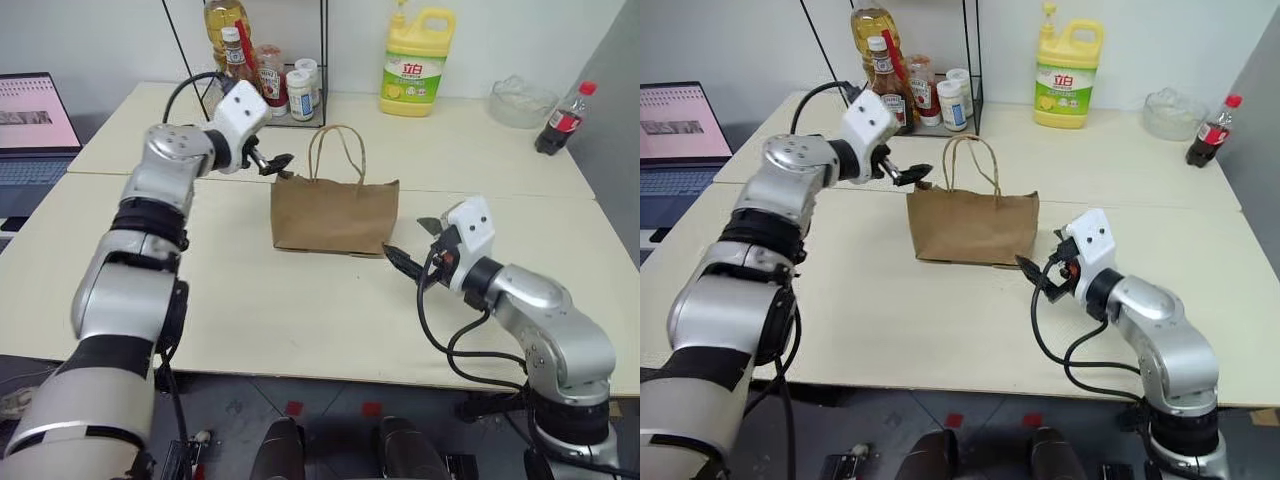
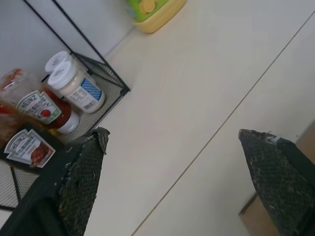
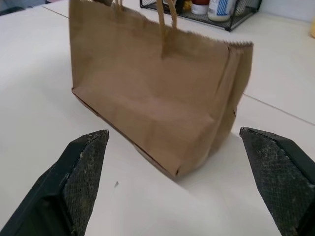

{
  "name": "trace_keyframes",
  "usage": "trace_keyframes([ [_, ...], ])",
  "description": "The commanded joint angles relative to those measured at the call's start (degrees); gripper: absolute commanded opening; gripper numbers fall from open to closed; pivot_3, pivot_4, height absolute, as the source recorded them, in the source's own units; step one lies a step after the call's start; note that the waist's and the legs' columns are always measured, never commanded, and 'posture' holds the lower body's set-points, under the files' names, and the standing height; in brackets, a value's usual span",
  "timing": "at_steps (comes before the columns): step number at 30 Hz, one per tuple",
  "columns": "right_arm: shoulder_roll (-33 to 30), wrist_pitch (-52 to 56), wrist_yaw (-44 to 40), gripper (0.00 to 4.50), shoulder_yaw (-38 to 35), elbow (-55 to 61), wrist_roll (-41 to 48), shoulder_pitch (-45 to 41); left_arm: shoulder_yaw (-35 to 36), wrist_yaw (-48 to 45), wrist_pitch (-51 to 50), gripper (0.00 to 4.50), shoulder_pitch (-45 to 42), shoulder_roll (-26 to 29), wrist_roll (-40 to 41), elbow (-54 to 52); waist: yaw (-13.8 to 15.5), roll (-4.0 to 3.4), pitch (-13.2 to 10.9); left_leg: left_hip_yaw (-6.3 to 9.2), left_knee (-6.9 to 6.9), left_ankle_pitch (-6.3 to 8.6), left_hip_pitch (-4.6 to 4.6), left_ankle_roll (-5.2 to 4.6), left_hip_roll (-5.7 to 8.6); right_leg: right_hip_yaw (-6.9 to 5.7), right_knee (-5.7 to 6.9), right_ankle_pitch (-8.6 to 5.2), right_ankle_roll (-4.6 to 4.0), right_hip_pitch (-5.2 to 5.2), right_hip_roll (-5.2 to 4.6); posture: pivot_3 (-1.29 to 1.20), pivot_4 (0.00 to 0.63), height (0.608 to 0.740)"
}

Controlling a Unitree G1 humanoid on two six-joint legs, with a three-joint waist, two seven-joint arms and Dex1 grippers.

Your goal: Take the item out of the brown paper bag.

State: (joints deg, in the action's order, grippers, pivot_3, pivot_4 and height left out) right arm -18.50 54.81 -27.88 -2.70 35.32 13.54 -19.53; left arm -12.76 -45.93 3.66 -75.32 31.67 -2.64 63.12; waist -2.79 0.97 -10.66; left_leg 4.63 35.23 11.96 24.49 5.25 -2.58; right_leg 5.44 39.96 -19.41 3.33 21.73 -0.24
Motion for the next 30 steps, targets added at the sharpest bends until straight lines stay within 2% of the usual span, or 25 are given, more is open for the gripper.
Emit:
trace_keyframes([
  [1, -0.32, -0.32, 2.12, 4.47, -1.5, 2.54, 1.05, 0.0, 0.09, -3.49, 3.24, 4.5, -2.92, -0.02, -2.27, 2.7, -0.45, 0.0, 0.0, 0.0, -0.01, 0.0, 0.0, 0.0, -0.01, 0.0, 0.03, 0.0, 0.0, 0.02, 0.01, 0.0, 0.15, 0.74],
  [6, -1.95, -0.58, 2.61, 4.47, -2.82, 2.19, 2.82, 0.43, 0.18, -17.92, 0.74, 4.5, -2.34, 1.55, -1.94, 0.7, -0.79, 0.0, 0.0, 0.0, -0.03, -0.02, -0.01, -0.02, -0.04, 0.0, 0.06, 0.0, 0.0, 0.04, 0.05, 0.0, 0.15, 0.74],
  [11, -3.96, -1.96, 1.34, 4.47, -3.82, -0.14, 4.54, 0.56, 0.91, -29.2, -5.19, 4.5, 4.12, 3.94, 0.65, -10.43, -0.86, -0.01, 0.01, 0.01, -0.04, -0.03, -0.01, -0.02, -0.05, -0.02, 0.07, 0.0, 0.0, 0.02, 0.04, 0.0, 0.15, 0.74],
  [22, -9.76, -10.06, -2.51, 4.47, -5.57, -11.18, 5.16, 0.17, 2.54, -28.26, -28.27, 4.5, 27.53, 8.35, 5.59, -51.3, -0.97, -0.01, 0.01, 0.0, 0.02, -0.04, -0.07, -0.05, -0.08, 0.04, 0.15, 0.0, 0.0, -0.03, 0.04, 0.0, 0.15, 0.74],
  [30, -10.17, -11.62, -2.38, 4.47, -4.8, -12.18, 5.6, 0.71, 1.53, -26.22, -31.98, 4.5, 36.78, 13.06, 5.63, -66.76, -0.48, -0.02, 0.01, 0.05, 0.31, -0.02, -0.12, -0.07, -0.08, 0.01, 0.16, 0.0, 0.0, -0.25, 0.04, 0.0, 0.15, 0.74],
])
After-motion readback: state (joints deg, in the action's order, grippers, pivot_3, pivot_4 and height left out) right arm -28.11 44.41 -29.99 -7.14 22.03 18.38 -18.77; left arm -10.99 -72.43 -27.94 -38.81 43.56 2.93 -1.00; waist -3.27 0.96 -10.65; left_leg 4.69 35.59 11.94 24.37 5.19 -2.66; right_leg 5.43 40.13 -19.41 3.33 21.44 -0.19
